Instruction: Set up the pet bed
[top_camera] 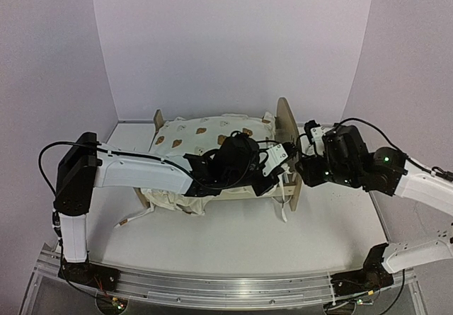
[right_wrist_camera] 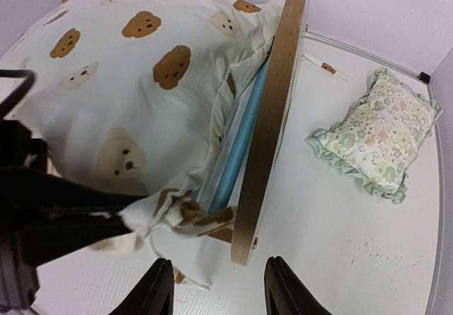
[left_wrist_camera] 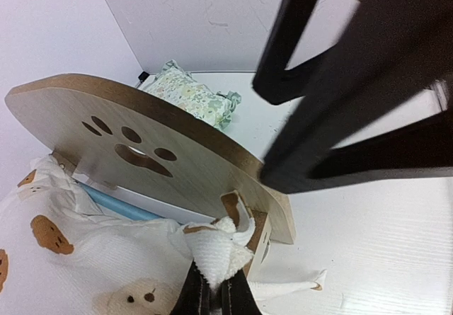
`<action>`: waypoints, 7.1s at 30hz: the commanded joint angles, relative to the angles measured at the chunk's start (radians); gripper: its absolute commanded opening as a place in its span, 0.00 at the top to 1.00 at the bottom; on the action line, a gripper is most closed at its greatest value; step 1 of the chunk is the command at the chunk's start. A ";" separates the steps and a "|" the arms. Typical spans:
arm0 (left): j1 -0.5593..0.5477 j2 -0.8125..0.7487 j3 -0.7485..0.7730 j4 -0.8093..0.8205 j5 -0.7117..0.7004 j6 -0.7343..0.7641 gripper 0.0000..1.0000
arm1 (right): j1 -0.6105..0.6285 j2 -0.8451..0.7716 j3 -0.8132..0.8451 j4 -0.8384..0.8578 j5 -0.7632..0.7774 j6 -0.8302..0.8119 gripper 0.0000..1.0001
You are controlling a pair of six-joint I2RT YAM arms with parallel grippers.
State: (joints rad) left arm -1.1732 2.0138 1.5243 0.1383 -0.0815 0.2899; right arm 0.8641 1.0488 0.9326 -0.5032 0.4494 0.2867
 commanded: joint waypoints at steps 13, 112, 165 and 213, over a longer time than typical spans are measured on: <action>0.001 0.009 0.041 -0.049 -0.073 0.033 0.99 | 0.005 -0.009 -0.296 0.083 -0.006 0.367 0.65; 0.099 0.031 0.045 -0.242 -0.019 -0.029 0.76 | 0.123 0.794 -0.191 0.958 0.252 0.685 0.53; 0.042 0.047 -0.276 -0.059 0.032 -0.459 0.58 | 0.123 -0.087 -0.500 0.426 0.051 0.462 0.52; -0.006 -0.075 -0.440 -0.003 -0.032 -0.551 0.65 | 0.128 0.154 -0.463 0.517 -0.184 0.460 0.52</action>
State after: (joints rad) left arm -1.1814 1.9717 1.0922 0.1009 -0.0546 -0.2686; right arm 0.9855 1.1788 0.4319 -0.0435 0.3024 0.7380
